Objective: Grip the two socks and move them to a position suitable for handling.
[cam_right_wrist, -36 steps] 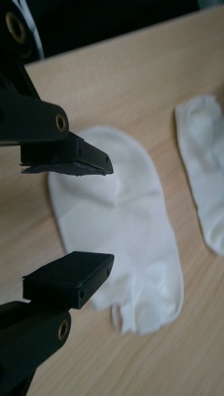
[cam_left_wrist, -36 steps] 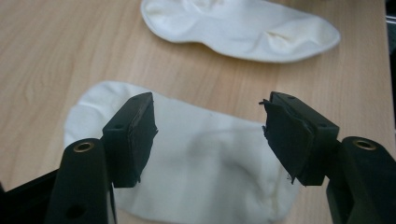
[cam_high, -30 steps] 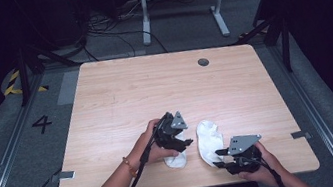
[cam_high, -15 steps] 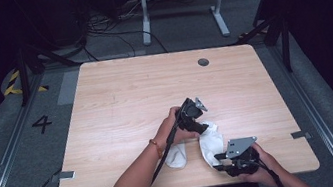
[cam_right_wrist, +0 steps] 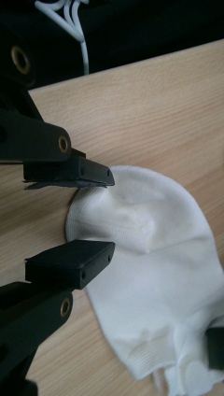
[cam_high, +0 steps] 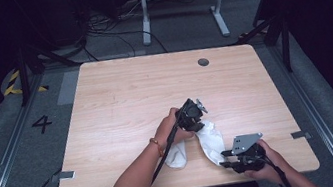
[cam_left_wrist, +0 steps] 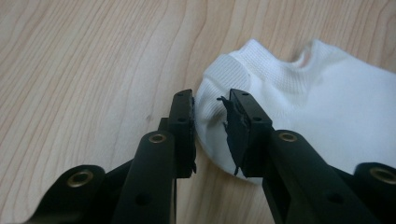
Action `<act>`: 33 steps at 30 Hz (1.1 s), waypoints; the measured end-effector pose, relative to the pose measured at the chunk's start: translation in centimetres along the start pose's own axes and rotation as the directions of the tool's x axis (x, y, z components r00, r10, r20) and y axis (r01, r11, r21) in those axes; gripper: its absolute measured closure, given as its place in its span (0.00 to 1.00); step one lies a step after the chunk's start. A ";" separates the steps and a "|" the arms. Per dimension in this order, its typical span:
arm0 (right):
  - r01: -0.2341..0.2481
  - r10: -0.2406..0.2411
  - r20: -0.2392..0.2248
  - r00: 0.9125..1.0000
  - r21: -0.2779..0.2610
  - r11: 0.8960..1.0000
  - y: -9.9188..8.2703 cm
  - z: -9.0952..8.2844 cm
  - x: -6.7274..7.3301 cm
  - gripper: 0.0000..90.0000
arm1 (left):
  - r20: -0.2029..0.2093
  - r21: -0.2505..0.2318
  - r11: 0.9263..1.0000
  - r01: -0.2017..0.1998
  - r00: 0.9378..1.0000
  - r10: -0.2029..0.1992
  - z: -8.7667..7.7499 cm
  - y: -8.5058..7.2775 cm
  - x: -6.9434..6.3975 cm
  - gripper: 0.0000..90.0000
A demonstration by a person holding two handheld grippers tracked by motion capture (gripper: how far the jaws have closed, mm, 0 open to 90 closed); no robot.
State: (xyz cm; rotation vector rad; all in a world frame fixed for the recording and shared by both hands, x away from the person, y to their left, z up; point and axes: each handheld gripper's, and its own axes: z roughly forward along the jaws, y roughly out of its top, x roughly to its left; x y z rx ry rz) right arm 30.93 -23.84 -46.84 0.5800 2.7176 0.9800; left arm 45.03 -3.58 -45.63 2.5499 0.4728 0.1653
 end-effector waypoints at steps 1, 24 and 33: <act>-0.002 0.002 0.007 1.000 0.005 1.000 -0.1 -0.1 -0.2 0.69 | -0.001 -0.003 1.000 0.007 1.000 -0.007 -0.2 -0.2 0.1 0.83; -0.063 0.064 0.110 0.992 -0.013 0.998 0.8 -0.3 -0.2 0.81 | -0.024 -0.014 0.999 0.031 0.999 -0.032 -0.9 -1.4 0.5 0.87; -0.069 0.063 0.142 0.988 0.041 0.997 0.0 -0.5 -1.2 0.82 | -0.009 -0.008 1.000 0.028 1.000 -0.028 -1.4 -2.0 0.6 0.89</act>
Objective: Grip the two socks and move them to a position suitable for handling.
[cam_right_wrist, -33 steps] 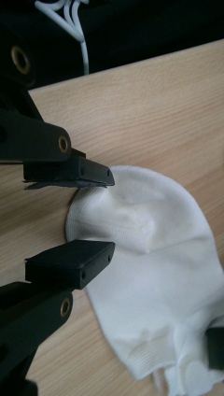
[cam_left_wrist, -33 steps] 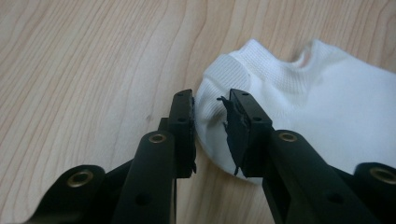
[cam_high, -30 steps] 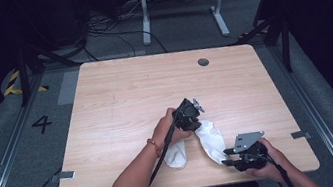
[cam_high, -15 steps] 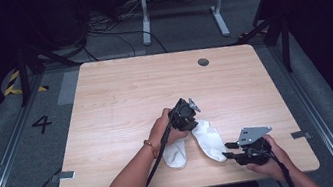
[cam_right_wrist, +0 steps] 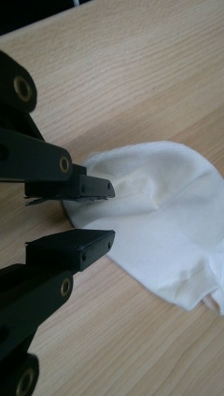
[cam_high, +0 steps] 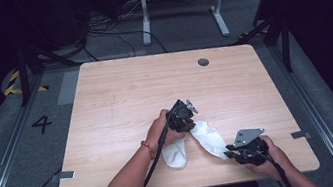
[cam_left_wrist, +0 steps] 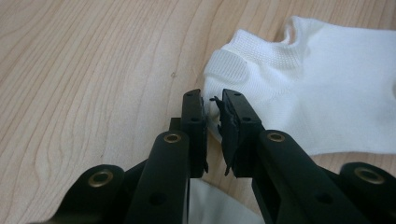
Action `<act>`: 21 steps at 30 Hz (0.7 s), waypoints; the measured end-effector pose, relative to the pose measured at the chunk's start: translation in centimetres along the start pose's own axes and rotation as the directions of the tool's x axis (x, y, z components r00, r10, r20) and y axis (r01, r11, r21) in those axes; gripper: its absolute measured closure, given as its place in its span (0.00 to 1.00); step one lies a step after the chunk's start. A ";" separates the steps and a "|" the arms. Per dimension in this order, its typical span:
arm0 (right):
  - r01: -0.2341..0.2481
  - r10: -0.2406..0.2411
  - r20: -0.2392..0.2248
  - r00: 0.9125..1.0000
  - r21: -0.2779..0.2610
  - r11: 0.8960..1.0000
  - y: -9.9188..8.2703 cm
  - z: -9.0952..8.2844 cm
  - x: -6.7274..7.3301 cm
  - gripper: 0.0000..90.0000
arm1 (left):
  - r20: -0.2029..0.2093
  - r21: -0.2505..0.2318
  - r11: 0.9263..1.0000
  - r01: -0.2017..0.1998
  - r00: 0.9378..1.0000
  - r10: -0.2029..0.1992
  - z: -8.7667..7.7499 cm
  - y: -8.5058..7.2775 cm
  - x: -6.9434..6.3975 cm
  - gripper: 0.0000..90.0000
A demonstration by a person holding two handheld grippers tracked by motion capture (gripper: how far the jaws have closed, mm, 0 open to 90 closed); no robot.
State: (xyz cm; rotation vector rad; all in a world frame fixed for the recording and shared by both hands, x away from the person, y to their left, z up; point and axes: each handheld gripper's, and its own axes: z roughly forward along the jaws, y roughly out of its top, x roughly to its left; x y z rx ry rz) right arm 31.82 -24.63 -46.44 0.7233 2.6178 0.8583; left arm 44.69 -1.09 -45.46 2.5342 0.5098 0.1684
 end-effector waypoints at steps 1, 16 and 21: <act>0.002 -0.002 0.007 1.000 0.003 1.000 -0.1 -0.1 -0.2 0.82 | 0.003 -0.001 1.000 0.000 1.000 0.000 -0.1 0.0 0.0 0.88; -0.097 0.101 0.046 0.994 -0.067 0.993 0.1 -0.8 -2.0 0.80 | 0.007 -0.009 1.000 0.007 1.000 -0.007 0.7 1.9 0.2 0.63; -0.109 0.113 0.060 0.992 -0.057 0.992 0.4 -0.3 -1.9 0.80 | -0.006 0.013 1.000 -0.019 1.000 0.019 1.5 2.9 -0.2 0.66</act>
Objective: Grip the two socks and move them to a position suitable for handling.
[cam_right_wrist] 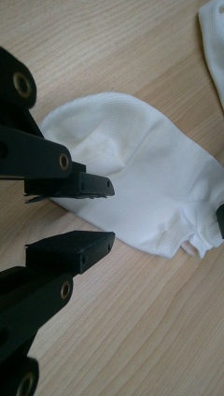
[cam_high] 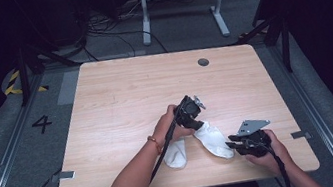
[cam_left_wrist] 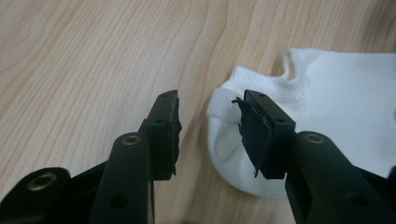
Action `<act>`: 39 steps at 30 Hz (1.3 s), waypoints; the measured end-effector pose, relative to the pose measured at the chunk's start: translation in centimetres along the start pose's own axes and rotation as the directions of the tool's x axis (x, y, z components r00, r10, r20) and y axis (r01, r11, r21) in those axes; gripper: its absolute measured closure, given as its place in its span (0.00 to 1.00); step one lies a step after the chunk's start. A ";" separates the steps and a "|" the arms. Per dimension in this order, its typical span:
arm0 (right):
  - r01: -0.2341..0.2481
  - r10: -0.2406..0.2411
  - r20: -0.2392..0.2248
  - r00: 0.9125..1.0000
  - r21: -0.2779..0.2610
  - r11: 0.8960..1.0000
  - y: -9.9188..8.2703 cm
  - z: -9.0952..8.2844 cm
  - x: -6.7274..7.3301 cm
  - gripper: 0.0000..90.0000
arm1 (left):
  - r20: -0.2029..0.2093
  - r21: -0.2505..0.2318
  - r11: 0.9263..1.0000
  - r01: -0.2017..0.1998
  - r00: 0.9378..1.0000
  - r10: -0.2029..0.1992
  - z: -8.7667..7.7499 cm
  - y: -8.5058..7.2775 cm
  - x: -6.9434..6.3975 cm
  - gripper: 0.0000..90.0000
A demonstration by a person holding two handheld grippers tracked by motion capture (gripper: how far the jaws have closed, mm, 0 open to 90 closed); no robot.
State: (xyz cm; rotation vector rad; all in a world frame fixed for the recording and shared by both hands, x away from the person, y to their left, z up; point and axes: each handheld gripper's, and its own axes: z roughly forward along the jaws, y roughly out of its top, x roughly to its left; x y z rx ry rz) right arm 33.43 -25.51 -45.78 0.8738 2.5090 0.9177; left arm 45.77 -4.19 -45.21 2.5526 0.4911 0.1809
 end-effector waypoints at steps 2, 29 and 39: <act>-0.024 0.024 0.004 1.000 0.008 1.000 -0.1 0.2 -0.2 0.79 | 0.002 0.010 1.000 -0.003 1.000 0.003 0.3 0.2 0.1 0.67; -0.041 0.044 -0.064 0.997 0.058 0.997 -0.3 0.5 -0.3 1.00 | -0.011 0.011 1.000 -0.002 1.000 0.002 -0.8 -0.3 0.2 0.77; 0.011 -0.011 -0.004 1.000 0.068 0.998 -0.4 0.2 -0.6 1.00 | 0.007 0.040 0.999 -0.018 1.000 0.017 0.9 0.9 -0.1 0.66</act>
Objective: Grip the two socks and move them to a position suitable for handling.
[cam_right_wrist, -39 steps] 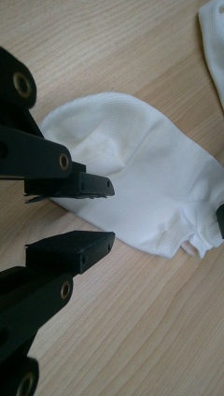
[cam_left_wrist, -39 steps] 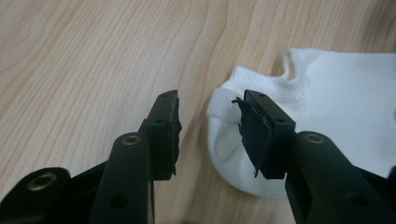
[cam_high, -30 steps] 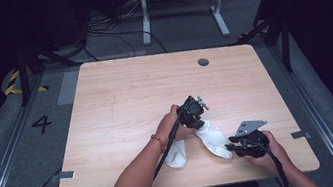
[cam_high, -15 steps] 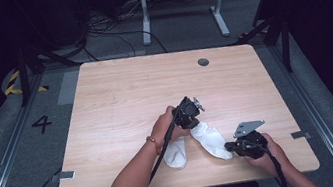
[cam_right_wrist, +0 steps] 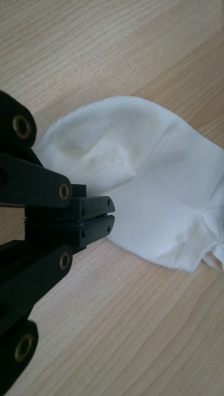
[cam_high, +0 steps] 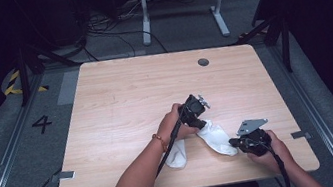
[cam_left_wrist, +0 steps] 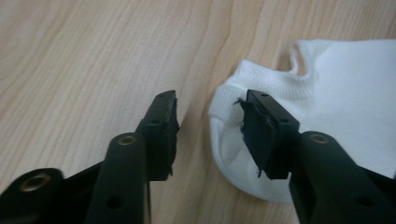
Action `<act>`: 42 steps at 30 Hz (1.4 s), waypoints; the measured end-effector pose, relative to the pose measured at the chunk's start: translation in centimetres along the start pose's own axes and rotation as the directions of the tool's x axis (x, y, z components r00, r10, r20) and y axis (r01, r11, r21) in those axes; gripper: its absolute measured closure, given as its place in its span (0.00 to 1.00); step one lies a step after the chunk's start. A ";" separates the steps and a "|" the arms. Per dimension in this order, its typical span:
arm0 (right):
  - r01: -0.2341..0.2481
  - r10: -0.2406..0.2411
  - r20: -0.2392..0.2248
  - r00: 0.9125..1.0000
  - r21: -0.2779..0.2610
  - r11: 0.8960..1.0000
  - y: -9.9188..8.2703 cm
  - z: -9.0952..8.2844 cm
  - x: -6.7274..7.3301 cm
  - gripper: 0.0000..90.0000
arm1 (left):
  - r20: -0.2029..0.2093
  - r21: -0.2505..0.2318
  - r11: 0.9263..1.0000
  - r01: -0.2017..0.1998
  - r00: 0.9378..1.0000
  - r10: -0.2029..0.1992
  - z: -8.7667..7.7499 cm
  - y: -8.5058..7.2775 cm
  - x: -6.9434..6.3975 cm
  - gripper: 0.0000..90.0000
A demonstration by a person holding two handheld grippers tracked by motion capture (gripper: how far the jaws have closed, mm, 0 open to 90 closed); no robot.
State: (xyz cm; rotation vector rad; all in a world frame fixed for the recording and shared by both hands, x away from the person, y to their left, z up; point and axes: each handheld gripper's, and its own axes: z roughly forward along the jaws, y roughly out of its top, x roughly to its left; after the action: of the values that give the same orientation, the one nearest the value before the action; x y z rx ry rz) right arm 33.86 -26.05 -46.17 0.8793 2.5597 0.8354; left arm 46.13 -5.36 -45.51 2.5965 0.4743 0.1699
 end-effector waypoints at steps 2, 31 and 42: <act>-0.005 0.005 0.011 1.000 -0.005 1.000 -0.1 -0.2 -0.1 1.00 | 0.011 -0.004 1.000 -0.011 1.000 0.011 0.0 0.0 -0.2 0.78; -0.099 0.101 0.053 0.993 -0.043 0.994 -0.3 -0.1 -1.5 0.78 | -0.026 -0.016 0.998 0.065 0.997 -0.066 -0.7 -0.3 0.3 0.56; -0.153 0.153 -0.017 0.988 -0.013 0.988 -0.8 0.4 -2.1 0.73 | -0.028 -0.092 0.992 0.085 0.996 -0.088 -0.9 0.8 0.9 0.42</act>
State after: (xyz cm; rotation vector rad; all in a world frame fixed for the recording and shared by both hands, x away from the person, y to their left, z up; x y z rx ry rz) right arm 35.27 -27.72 -46.72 1.0805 2.5207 0.9066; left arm 47.02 -5.27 -44.32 2.4828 0.5763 0.1996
